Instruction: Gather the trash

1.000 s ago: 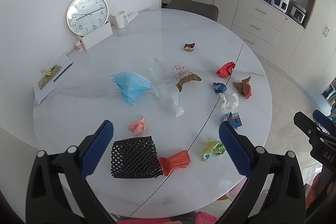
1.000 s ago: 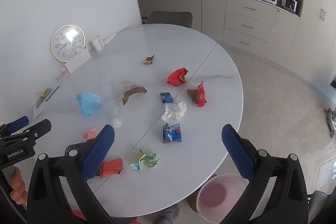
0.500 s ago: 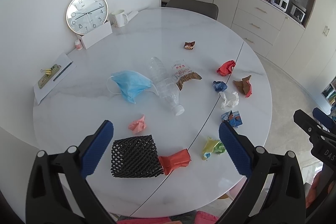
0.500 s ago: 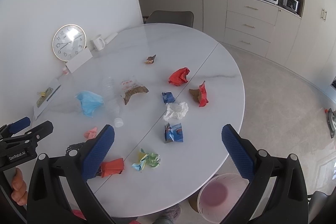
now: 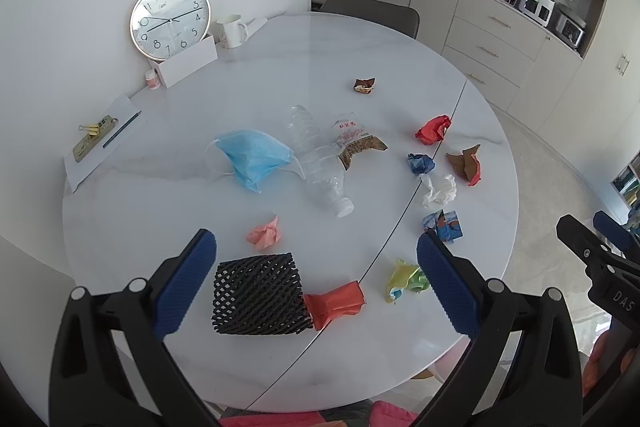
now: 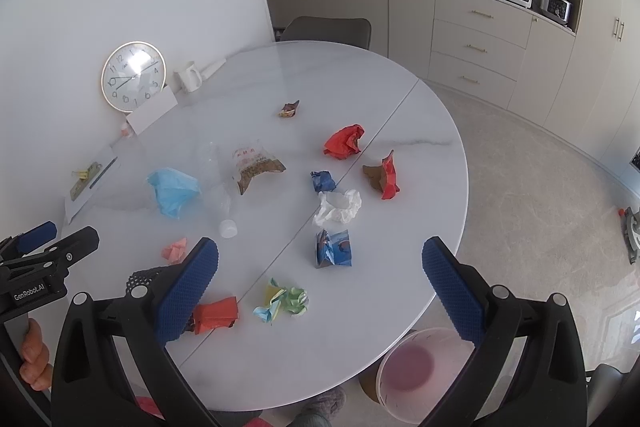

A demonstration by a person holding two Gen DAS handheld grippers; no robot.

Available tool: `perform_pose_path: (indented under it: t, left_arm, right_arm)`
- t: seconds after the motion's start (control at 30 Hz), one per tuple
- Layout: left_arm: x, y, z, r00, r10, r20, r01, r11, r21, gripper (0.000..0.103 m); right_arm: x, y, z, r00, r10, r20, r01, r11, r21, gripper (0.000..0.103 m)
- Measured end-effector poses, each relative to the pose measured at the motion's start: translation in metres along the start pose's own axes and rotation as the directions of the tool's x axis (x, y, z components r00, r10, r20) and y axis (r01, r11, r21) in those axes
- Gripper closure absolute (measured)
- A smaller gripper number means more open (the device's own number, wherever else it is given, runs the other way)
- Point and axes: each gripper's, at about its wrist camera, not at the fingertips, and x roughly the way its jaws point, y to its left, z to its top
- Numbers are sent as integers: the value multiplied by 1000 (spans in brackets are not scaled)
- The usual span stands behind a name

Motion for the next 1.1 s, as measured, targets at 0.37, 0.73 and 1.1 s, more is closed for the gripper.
perform_pose_path:
  t: [0.37, 0.73, 1.1]
  left_arm:
    - [-1, 2, -1, 1000, 0, 1, 0, 1000, -6, 6]
    - [-1, 3, -3, 1000, -1, -2, 1, 1000, -6, 6]
    - [-1, 5, -5, 1000, 1, -7, -1, 1000, -6, 6]
  right_arm:
    - [0, -1, -1, 1000, 1, -4, -1, 1000, -3, 2]
    - [-1, 0, -1, 1000, 2, -9, -2, 1000, -3, 2]
    - [1, 0, -5, 1000, 0, -22, 0, 1000, -6, 2]
